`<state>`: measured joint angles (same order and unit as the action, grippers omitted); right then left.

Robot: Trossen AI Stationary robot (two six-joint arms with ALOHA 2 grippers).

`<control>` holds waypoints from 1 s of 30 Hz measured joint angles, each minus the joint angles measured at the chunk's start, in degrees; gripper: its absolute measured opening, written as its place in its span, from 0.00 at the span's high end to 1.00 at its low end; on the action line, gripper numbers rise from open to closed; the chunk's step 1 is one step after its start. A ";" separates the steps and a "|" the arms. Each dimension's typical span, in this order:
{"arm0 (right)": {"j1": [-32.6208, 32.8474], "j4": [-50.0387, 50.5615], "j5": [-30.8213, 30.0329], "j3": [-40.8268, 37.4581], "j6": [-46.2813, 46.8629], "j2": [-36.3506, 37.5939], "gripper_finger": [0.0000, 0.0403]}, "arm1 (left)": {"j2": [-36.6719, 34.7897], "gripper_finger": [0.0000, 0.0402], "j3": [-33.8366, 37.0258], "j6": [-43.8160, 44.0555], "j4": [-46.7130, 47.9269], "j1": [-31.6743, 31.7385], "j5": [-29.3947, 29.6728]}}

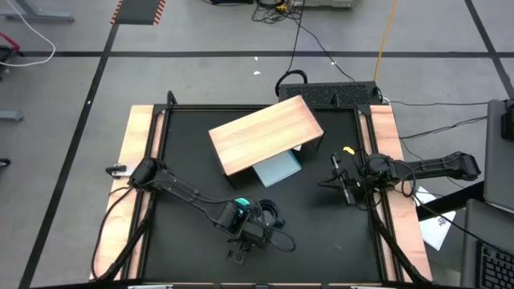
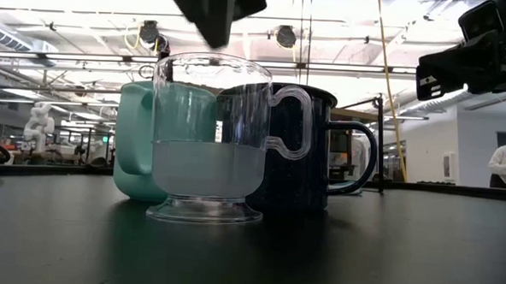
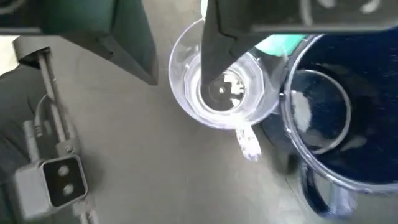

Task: Stack small to large cups/mugs on shelf
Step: Put the transparent mug on the shelf

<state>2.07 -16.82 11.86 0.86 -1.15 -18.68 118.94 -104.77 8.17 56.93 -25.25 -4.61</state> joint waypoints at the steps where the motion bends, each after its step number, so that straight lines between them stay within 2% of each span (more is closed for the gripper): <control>1: 0.00 -0.02 0.02 0.00 0.00 0.01 1.00 | 0.04 0.64 0.37 -0.60 0.06 0.01 -0.11; 7: 0.00 0.01 0.00 0.00 0.00 0.02 1.00 | 0.04 0.53 0.70 -2.00 -0.12 0.12 -0.01; 11: 0.00 0.00 0.01 -0.01 0.00 0.02 1.00 | 0.04 0.49 0.70 -2.00 -0.19 0.10 -0.39; 25: 0.00 0.00 0.02 -0.02 -0.17 0.02 1.00 | 0.04 0.48 0.72 -1.84 -2.92 -0.11 -0.74; 30: 0.00 0.02 0.00 0.00 -0.17 0.02 1.00 | -0.03 0.48 3.32 -0.70 -4.25 -0.12 -0.87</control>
<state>2.07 -16.80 11.86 0.86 -1.32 -18.65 118.91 -101.45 7.47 52.68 -25.36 -5.48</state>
